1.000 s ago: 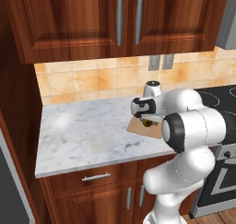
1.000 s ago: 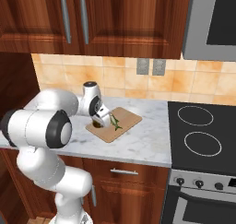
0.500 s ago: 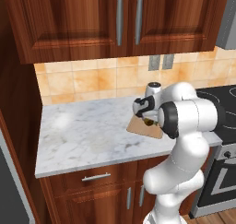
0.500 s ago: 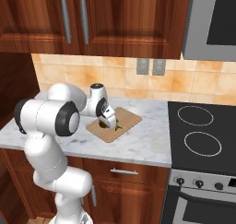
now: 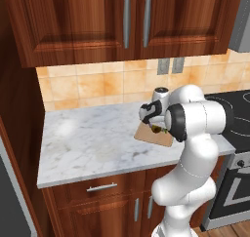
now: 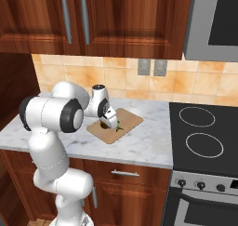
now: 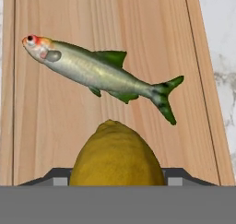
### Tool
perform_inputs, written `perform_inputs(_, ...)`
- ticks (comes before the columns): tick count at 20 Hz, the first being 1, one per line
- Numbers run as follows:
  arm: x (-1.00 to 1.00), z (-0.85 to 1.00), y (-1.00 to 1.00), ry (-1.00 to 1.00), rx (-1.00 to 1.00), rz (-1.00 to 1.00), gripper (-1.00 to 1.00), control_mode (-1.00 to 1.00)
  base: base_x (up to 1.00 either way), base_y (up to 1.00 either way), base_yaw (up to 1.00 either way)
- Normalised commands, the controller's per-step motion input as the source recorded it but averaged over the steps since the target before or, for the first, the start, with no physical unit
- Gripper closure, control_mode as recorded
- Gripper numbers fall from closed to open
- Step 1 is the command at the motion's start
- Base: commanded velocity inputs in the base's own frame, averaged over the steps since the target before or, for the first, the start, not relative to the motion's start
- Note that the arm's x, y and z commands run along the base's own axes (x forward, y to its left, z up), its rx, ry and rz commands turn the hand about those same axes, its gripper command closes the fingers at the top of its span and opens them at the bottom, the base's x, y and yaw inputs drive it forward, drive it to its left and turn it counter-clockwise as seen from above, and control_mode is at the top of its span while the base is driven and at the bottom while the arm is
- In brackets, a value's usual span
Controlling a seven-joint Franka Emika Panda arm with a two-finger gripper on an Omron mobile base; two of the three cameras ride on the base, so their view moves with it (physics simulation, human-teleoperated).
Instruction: Retrieve a lemon from the fridge and place it on the cutting board with the fish.
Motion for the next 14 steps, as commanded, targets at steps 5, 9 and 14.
perform_inputs(5,0.05,-0.37,0.0,0.0,0.0,-0.01,1.0,-1.0,0.0,0.0,0.0)
perform_inputs(9,0.0,-0.43,0.0,0.0,0.0,-0.01,1.0,-1.0,0.0,0.0,0.0)
perform_inputs(14,0.0,-0.03,0.0,0.0,0.0,0.0,1.0,-1.0,0.0,0.0,0.0)
